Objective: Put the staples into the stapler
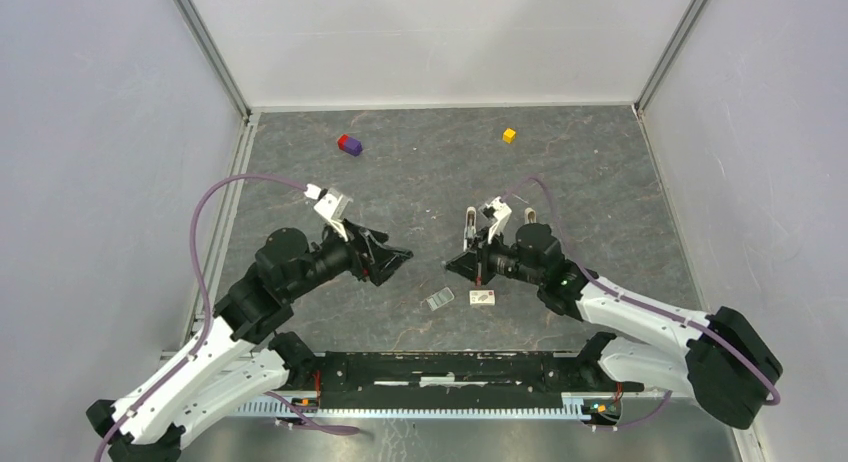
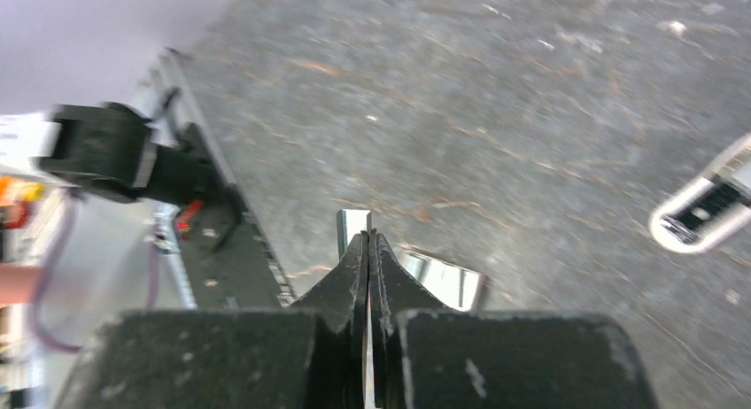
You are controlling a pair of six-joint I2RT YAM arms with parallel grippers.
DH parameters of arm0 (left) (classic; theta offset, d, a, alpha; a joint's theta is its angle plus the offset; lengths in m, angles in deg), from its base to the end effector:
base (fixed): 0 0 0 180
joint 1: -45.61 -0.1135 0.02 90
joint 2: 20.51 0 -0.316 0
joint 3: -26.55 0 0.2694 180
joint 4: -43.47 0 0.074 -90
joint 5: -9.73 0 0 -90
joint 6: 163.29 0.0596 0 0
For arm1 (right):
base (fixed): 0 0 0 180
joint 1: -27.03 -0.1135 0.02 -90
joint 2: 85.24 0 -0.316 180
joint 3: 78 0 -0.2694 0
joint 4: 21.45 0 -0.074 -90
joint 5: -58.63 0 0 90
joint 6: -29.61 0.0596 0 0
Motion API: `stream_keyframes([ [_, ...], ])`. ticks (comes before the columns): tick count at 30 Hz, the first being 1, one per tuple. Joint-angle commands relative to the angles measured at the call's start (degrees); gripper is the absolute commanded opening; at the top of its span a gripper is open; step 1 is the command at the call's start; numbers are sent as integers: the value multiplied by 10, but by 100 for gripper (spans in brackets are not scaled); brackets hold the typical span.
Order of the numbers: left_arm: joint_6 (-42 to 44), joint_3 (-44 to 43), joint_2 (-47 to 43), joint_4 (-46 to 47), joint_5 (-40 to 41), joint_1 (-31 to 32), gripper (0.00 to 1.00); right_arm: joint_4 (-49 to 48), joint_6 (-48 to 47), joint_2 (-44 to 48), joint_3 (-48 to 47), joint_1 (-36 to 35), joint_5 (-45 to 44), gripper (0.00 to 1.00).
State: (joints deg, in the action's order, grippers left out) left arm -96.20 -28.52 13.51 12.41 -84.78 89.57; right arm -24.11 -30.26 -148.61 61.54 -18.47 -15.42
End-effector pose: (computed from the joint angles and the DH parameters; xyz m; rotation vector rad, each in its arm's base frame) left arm 0.0982 -0.1012 0.3639 0.3950 1.7939 -0.9090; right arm 0.1633 0.1896 0.2457 -0.4787 2.0313 1.1174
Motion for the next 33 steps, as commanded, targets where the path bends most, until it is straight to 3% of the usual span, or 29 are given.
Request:
stream_keyframes([
  [1, -140, 38, 37, 173, -185, -34, 82, -159, 89, 38, 29, 34, 139, 0],
  [5, -223, 74, 58, 318, -255, -74, 82, -326, 207, 46, 74, 71, 215, 0],
  [12, -284, 86, 90, 425, -311, -90, 81, -573, 366, 28, 129, 86, 253, 0],
  [16, -300, 88, 115, 455, -335, -90, 75, -668, 425, 11, 141, 86, 246, 0],
  [21, -329, 101, 142, 500, -344, -89, 73, -715, 459, -4, 145, 85, 231, 0],
  [33, -358, 112, 203, 597, -349, -48, 73, -672, 445, -3, 148, 83, 198, 0],
])
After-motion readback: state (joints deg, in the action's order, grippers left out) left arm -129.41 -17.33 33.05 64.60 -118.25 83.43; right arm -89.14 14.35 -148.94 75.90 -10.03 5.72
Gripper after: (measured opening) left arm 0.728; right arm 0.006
